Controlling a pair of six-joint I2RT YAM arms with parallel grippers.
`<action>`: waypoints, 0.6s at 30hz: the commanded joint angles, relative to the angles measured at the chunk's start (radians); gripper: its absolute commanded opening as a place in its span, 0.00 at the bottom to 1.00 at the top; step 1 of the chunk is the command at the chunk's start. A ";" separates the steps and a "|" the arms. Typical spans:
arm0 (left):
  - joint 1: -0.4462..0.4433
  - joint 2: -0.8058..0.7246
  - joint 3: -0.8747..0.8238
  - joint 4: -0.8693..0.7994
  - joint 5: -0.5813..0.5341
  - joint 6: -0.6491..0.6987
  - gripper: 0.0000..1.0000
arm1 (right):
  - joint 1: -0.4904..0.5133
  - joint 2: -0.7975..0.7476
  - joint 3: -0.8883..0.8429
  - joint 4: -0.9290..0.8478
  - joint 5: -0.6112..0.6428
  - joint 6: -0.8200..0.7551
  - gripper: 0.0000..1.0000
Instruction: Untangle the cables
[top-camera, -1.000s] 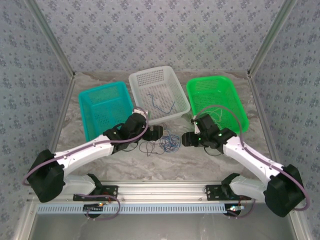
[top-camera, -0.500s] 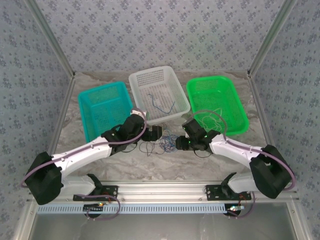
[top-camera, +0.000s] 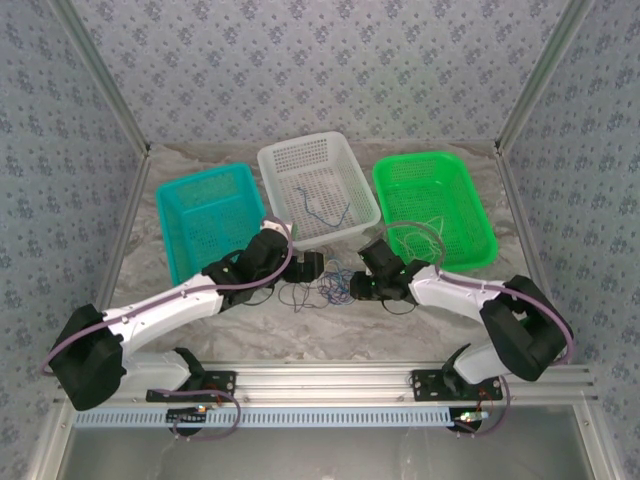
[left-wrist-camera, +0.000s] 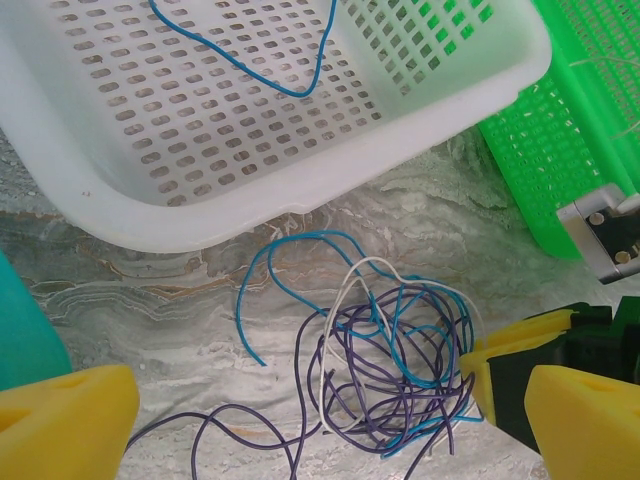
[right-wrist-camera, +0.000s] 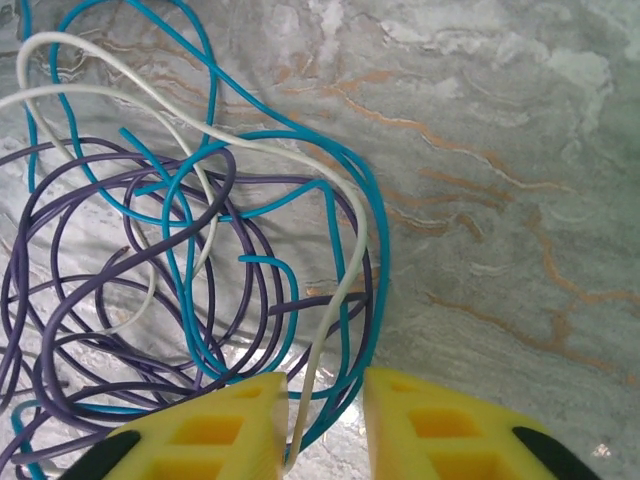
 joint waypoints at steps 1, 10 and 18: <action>0.004 -0.015 -0.014 -0.019 0.006 -0.015 0.99 | 0.006 -0.018 -0.002 0.005 0.034 0.017 0.17; 0.004 -0.010 -0.020 -0.013 0.011 -0.013 0.99 | 0.007 -0.274 -0.011 -0.181 0.095 0.006 0.00; 0.004 -0.016 -0.018 0.083 0.094 0.005 0.99 | 0.008 -0.532 0.043 -0.343 0.146 -0.096 0.00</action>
